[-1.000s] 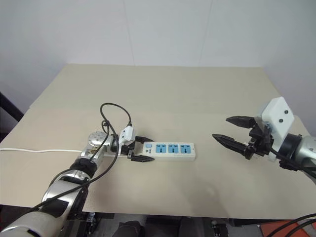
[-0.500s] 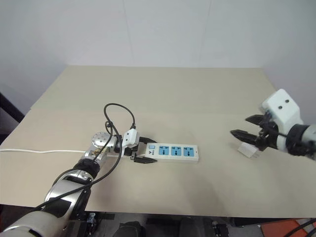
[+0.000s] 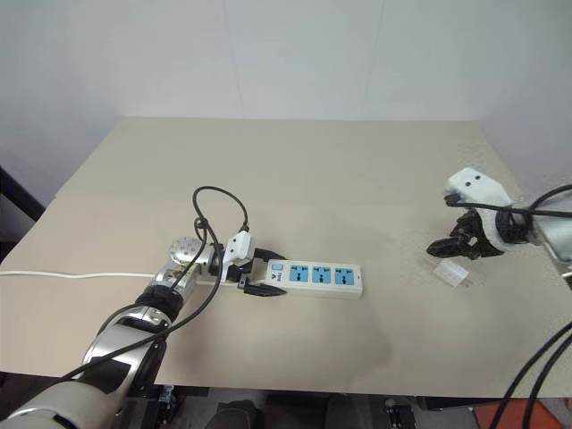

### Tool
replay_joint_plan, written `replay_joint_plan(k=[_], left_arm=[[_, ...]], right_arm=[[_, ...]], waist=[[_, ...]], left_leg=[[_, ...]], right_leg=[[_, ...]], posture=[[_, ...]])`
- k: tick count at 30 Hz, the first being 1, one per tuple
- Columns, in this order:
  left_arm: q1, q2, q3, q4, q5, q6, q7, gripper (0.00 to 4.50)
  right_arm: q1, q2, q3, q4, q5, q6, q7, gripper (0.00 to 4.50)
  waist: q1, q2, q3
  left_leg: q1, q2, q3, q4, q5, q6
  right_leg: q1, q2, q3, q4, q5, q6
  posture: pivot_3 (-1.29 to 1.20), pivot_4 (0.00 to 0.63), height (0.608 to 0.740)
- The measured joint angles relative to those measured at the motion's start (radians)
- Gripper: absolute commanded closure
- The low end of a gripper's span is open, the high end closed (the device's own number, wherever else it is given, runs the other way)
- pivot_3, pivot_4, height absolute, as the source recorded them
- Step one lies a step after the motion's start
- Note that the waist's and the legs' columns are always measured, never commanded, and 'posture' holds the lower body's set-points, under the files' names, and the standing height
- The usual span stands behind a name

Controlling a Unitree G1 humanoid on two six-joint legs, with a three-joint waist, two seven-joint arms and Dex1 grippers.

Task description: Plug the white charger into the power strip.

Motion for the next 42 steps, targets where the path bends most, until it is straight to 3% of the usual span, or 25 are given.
replay_joint_plan(k=[4,9,19,35,38,42], left_arm=[[0.0,0.0,0.0,-0.001,0.0,0.001,-0.001,1.2],[0.008,0.003,0.0,-0.016,0.001,0.005,0.004,1.2],[0.041,0.011,-0.001,-0.079,-0.001,0.034,0.011,1.2],[0.066,0.032,-0.002,-0.132,-0.007,0.073,0.019,1.2],[0.069,0.036,-0.002,-0.135,-0.01,0.074,0.019,1.2],[0.07,0.04,-0.005,-0.139,-0.01,0.075,0.021,1.2]], right_arm=[[-0.073,0.04,0.118,0.11,-0.134,-0.089,0.128,0.94],[-0.134,0.115,0.179,0.253,-0.263,-0.194,0.221,0.94],[-0.149,0.212,0.18,0.447,-0.408,-0.325,0.273,0.94],[-0.15,0.29,0.144,0.583,-0.499,-0.395,0.298,0.94],[-0.15,0.296,0.139,0.592,-0.506,-0.404,0.295,1.53],[-0.144,0.31,0.13,0.612,-0.525,-0.419,0.28,2.83]], waist=[[0.0,0.0,0.0],[-0.002,0.001,0.0],[-0.006,0.002,-0.001],[-0.022,0.003,-0.002],[-0.025,0.003,-0.002],[-0.026,0.003,-0.002]], left_leg=[[0.0,0.0,0.0,0.0,0.001,-0.001],[0.0,0.0,0.0,0.0,0.002,-0.003],[0.0,0.0,0.001,0.0,0.003,-0.005],[0.0,0.0,0.001,0.0,0.003,-0.005],[0.0,0.0,0.001,0.0,0.003,-0.005],[0.001,0.0,0.001,0.0,0.003,-0.005]], right_leg=[[0.0,0.0,0.0,0.0,0.0,0.0],[0.0,0.0,0.0,0.0,0.0,0.0],[0.0,0.0,0.0,0.002,0.001,0.001],[0.0,0.0,0.0,0.003,0.001,0.001],[0.0,0.0,0.0,0.004,0.001,0.001],[0.0,0.0,0.0,0.005,0.001,0.001]], posture=[[0.0,0.15,0.74],[0.0,0.15,0.74],[0.0,0.15,0.74],[0.0,0.15,0.74],[0.0,0.15,0.74],[0.0,0.15,0.74]])
